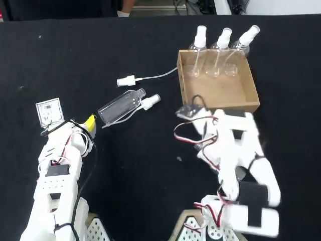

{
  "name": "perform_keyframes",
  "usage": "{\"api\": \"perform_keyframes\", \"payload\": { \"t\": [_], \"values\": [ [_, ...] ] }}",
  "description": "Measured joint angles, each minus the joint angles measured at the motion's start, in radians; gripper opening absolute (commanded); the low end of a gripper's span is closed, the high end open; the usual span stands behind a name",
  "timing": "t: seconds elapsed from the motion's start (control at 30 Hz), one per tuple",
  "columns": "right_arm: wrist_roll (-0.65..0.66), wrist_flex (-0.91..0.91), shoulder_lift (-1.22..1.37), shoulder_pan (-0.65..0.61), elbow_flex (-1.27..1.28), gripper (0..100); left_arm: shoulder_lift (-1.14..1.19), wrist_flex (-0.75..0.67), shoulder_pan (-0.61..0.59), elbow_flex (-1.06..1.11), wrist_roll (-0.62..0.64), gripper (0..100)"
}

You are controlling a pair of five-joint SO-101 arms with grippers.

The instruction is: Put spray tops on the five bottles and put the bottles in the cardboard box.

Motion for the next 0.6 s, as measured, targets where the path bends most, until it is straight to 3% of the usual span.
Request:
{"api": "perform_keyframes", "payload": {
  "t": [0.23,0.6],
  "values": [
    [0.061,0.014,-0.255,0.089,0.109,29.9,0.0,0.0,0.0,0.0,0.0,24],
    [0.064,-0.15,-0.453,0.091,0.368,30.1,0.0,0.0,0.0,0.0,0.0,24]
  ]
}}
